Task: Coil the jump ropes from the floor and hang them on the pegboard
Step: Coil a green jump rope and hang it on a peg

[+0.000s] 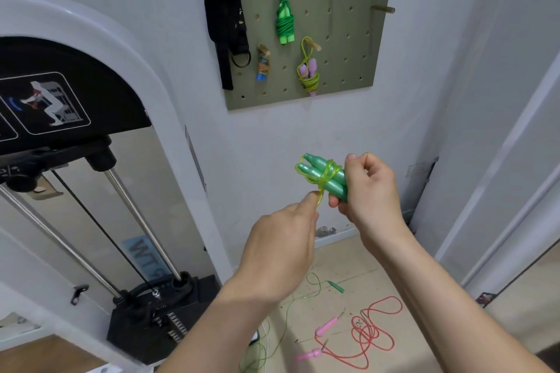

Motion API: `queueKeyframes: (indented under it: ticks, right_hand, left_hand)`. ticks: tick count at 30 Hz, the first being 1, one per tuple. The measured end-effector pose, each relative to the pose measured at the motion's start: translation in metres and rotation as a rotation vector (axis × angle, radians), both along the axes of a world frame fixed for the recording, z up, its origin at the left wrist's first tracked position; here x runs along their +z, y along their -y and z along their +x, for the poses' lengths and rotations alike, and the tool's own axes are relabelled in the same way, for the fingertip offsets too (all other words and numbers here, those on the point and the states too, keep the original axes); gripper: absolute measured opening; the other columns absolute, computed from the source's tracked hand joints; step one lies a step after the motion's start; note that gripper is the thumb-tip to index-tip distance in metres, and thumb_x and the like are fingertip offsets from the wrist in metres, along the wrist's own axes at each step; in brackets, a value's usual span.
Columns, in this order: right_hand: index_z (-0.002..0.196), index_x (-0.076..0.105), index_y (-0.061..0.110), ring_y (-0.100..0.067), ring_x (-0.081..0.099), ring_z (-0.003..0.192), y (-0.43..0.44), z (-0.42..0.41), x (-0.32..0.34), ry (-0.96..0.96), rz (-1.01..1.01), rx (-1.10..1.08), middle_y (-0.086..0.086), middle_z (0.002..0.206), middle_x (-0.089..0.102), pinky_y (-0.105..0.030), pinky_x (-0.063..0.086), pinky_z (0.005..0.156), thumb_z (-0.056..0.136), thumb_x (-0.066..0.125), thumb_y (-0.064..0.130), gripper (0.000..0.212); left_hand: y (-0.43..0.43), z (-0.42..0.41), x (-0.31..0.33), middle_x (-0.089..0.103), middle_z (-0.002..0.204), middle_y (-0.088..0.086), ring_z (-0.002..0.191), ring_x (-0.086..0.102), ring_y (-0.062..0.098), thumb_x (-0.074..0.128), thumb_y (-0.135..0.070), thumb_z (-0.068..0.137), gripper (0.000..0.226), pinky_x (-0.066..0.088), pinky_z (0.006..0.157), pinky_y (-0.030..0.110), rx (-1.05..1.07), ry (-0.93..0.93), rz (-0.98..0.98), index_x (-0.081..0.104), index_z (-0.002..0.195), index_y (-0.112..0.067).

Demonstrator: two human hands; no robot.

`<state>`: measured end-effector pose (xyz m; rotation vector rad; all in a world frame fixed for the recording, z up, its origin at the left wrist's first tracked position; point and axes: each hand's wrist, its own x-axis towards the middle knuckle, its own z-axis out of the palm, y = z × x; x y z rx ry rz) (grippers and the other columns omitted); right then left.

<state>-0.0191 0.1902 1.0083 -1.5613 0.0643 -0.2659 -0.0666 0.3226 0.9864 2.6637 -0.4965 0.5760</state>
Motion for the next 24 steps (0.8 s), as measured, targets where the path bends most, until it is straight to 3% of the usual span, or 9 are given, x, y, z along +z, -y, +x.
queueKeyframes:
  ticks: [4,7,11,13,15,17,20,22,24]
  right_hand:
    - [0.070,0.035,0.016,-0.016,0.049,0.035,-0.001,0.004,-0.004,0.007,-0.093,-0.001,-0.016,0.055,0.053,-0.026,0.032,0.045,0.101,0.042,0.028,0.034]
    - [0.071,0.032,0.017,-0.014,0.034,0.033,-0.006,0.002,-0.003,-0.109,0.035,0.078,-0.014,0.054,0.049,-0.019,0.024,0.037,0.101,0.042,0.025,0.032]
    - [0.070,0.031,0.018,-0.014,0.032,0.034,-0.007,0.005,-0.009,-0.209,0.141,0.074,-0.005,0.059,0.034,-0.017,0.020,0.037,0.100,0.044,0.023,0.033]
    - [0.068,0.033,0.016,-0.016,0.036,0.038,-0.009,0.003,-0.016,-0.136,0.001,0.025,-0.003,0.057,0.037,-0.022,0.027,0.039,0.099,0.046,0.023,0.035]
    - [0.066,0.034,0.016,-0.011,0.038,0.046,-0.009,0.000,-0.021,0.047,-0.321,-0.024,0.002,0.054,0.039,-0.028,0.034,0.048,0.097,0.051,0.025,0.037]
    - [0.064,0.036,0.017,-0.010,0.037,0.049,-0.007,-0.003,-0.021,0.180,-0.550,0.001,0.004,0.052,0.040,-0.022,0.030,0.050,0.095,0.055,0.028,0.038]
    - [0.063,0.038,0.021,-0.012,0.038,0.053,0.002,-0.004,-0.014,0.217,-0.709,0.078,0.004,0.055,0.045,-0.030,0.029,0.051,0.092,0.059,0.034,0.038]
    - [0.062,0.038,0.022,-0.012,0.040,0.054,0.006,-0.004,-0.010,0.255,-0.792,0.116,0.005,0.055,0.046,-0.033,0.028,0.052,0.090,0.062,0.035,0.039]
    - [0.062,0.042,0.021,-0.013,0.038,0.052,0.009,-0.005,-0.005,0.285,-0.817,0.173,0.005,0.053,0.046,-0.033,0.030,0.053,0.088,0.064,0.035,0.037]
  left_hand:
    - [-0.003,-0.003,0.008,0.049,0.053,-0.005,0.038,0.048,0.019,0.083,-0.016,0.058,0.031,0.021,0.039,0.022,0.077,0.093,0.347,0.064,0.082,-0.021]
    - [-0.004,0.003,0.009,0.044,0.048,-0.006,0.033,0.043,0.017,0.087,-0.016,0.049,0.032,0.018,0.039,0.021,0.103,0.079,0.438,0.060,0.065,-0.022]
    - [-0.006,0.002,0.006,0.040,0.045,-0.005,0.031,0.034,0.019,0.088,-0.016,0.050,0.039,0.017,0.037,0.020,0.076,0.069,0.482,0.050,0.055,-0.020]
    - [-0.005,0.000,0.008,0.041,0.046,-0.005,0.032,0.039,0.018,0.088,-0.015,0.046,0.038,0.017,0.039,0.020,0.042,0.090,0.506,0.051,0.054,-0.019]
    - [-0.006,-0.001,0.010,0.045,0.047,-0.004,0.035,0.044,0.019,0.087,-0.014,0.045,0.035,0.020,0.038,0.020,-0.011,0.121,0.507,0.054,0.054,-0.018]
    - [-0.010,0.000,0.012,0.049,0.049,-0.002,0.037,0.047,0.022,0.085,-0.012,0.049,0.031,0.029,0.036,0.021,-0.080,0.138,0.458,0.055,0.055,-0.016]
    - [-0.024,0.003,0.016,0.054,0.053,-0.002,0.042,0.052,0.024,0.068,-0.027,0.076,0.017,0.042,0.037,0.026,-0.136,0.178,0.294,0.062,0.065,-0.015]
    - [-0.031,0.006,0.022,0.057,0.057,-0.004,0.047,0.056,0.021,0.051,-0.043,0.084,0.032,0.046,0.041,0.029,-0.141,0.180,0.199,0.066,0.073,-0.017]
    - [-0.035,0.009,0.025,0.059,0.060,-0.005,0.050,0.056,0.019,0.052,-0.047,0.084,0.033,0.047,0.044,0.028,-0.175,0.209,0.150,0.070,0.083,-0.019]
